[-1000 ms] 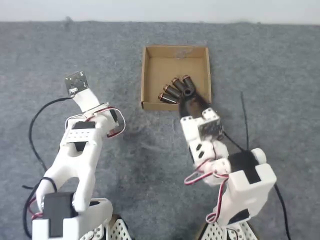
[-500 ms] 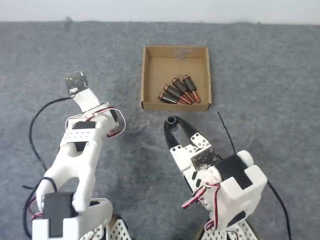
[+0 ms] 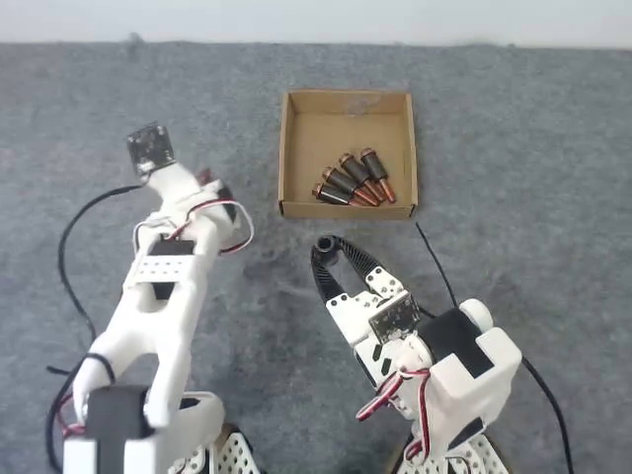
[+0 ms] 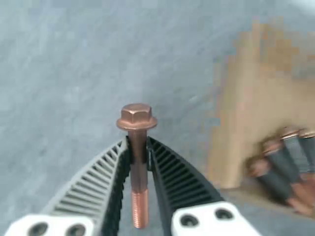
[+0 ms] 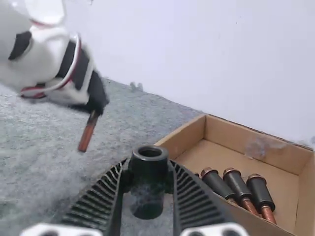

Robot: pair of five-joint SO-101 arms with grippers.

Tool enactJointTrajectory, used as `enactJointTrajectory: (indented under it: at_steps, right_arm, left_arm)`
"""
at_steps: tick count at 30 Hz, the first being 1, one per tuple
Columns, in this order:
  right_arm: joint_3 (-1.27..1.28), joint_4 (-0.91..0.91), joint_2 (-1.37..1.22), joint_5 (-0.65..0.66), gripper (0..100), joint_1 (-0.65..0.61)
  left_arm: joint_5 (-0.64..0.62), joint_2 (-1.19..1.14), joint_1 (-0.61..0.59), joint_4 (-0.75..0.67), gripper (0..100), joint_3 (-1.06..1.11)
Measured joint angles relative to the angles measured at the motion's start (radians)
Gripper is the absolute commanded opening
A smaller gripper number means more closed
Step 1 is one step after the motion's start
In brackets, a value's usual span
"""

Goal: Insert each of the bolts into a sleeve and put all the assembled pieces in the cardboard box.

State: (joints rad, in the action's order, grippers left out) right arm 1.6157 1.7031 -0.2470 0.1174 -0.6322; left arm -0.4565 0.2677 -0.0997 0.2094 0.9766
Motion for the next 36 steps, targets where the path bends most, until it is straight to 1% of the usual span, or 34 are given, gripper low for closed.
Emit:
enactJointTrajectory:
  at_steps: [3, 13, 23, 27, 30, 32, 34, 36]
  right_arm:
    - [0.0, -0.035, 0.0, 0.0, 0.6, 0.0]
    - [0.0, -0.048, 0.0, 0.0, 0.6, 0.0]
    - [0.0, -0.048, 0.0, 0.0, 0.6, 0.0]
    - [0.0, -0.034, 0.0, 0.0, 0.6, 0.0]
    - [0.0, -0.012, 0.0, 0.0, 0.6, 0.0]
    - [0.0, -0.008, 0.0, 0.0, 0.6, 0.0]
    - [0.0, -0.008, 0.0, 0.0, 0.6, 0.0]
    - [0.0, -0.008, 0.0, 0.0, 0.6, 0.0]
  left_arm:
    - [0.0, 0.058, 0.046, -0.035, 1, 0.0]
    - [0.0, 0.288, 0.196, -0.04, 1, 0.0]
    - [0.0, 0.299, 0.41, -0.043, 1, 0.0]
    - [0.008, 0.301, 0.451, -0.049, 1, 0.02]
    - [0.08, 0.301, 0.473, -0.13, 1, 0.094]
    - [0.135, 0.301, 0.489, -0.229, 1, 0.163]
    - [0.158, 0.301, 0.509, -0.333, 1, 0.219]
    - [0.164, 0.301, 0.514, -0.396, 1, 0.238]
